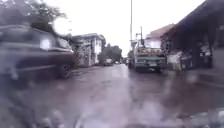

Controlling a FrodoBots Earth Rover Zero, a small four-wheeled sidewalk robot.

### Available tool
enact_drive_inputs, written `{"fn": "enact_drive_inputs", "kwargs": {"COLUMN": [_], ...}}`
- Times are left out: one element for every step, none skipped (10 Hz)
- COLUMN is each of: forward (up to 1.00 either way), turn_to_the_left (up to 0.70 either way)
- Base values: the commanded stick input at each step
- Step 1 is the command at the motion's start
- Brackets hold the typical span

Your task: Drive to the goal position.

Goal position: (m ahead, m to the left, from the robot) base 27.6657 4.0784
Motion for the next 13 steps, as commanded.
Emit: {"fn": "enact_drive_inputs", "kwargs": {"forward": [1.00,1.00,1.00,1.00,1.00,1.00,1.00,1.00,1.00,1.00,1.00,1.00,1.00], "turn_to_the_left": [0.00,0.00,0.00,0.00,0.00,0.00,0.00,0.00,0.00,0.00,0.00,0.00,0.09]}}
